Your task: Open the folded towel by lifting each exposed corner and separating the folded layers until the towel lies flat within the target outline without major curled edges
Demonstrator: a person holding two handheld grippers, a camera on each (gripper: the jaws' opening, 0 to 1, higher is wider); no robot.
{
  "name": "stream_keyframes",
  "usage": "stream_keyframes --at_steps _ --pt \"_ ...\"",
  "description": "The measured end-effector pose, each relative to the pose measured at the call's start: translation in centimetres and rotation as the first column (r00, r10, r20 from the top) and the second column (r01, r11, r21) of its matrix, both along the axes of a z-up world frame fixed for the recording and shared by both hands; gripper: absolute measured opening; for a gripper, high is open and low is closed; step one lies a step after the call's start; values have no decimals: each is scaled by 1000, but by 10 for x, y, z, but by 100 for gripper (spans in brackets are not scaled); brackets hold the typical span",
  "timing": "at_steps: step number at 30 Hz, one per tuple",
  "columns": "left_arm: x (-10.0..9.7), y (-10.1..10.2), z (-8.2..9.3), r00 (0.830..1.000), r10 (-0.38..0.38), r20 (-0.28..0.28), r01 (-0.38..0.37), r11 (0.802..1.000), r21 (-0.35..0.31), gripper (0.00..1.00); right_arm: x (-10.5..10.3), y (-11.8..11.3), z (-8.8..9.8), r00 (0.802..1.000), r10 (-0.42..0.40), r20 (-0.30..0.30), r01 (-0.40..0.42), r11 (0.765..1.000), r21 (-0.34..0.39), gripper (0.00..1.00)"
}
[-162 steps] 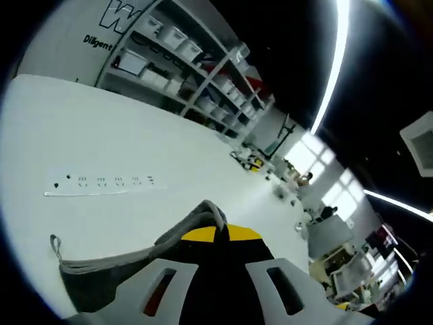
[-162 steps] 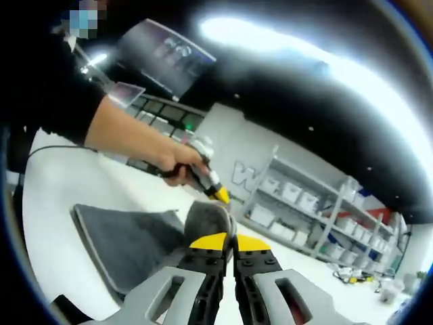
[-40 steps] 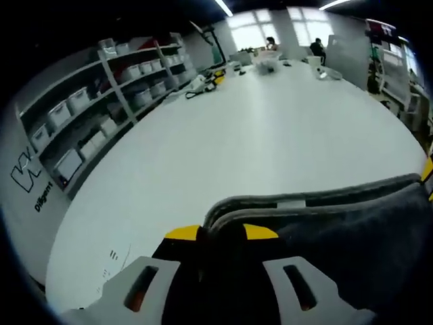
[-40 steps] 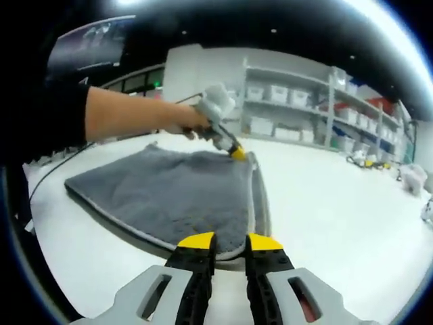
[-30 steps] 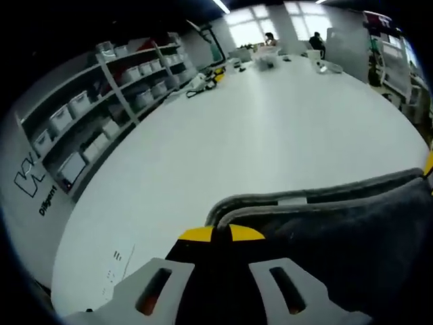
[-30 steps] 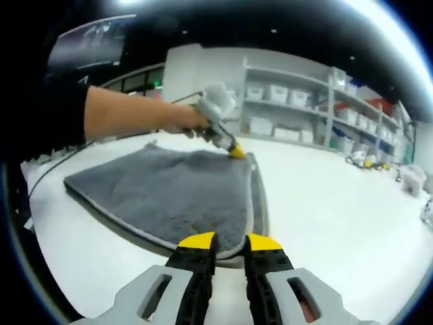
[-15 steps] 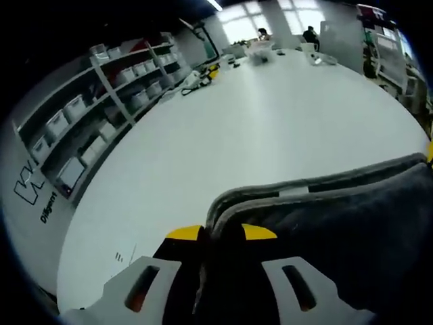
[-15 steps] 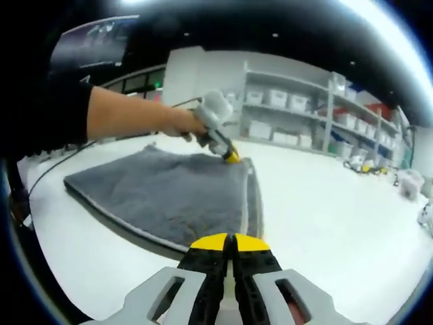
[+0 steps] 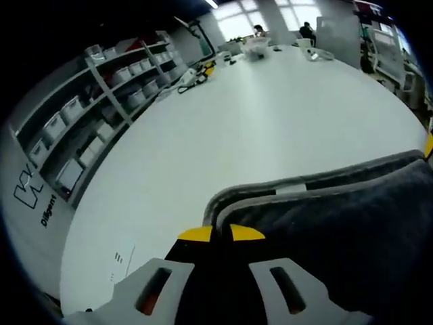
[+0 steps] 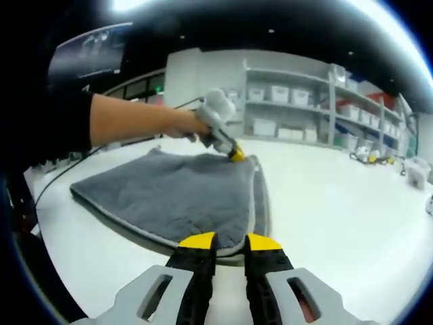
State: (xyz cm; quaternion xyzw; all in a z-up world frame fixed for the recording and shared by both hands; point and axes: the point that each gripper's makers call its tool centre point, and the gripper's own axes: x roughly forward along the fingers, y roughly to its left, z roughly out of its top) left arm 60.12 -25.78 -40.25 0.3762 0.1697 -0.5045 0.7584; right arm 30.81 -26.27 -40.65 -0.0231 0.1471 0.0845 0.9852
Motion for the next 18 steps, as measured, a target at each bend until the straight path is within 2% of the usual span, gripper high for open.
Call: stream_keyframes --at_steps 2,5,14,18 --pt "-3 -1 3 999 -27 22 27 1000 5 3 0 0 0 1000 0 0 0 1000 -2 11" --pt "-3 2 6 999 -37 26 37 999 3 3 1 0 1 1000 0 1 0 1000 -8 11" --pt "-3 7 23 999 -42 18 44 996 -73 2 3 -2 3 1000 -15 3 15 1000 -16 12" --pt "-5 10 26 999 -52 14 53 994 -99 2 6 -7 1 999 -32 -5 32 999 -6 15"
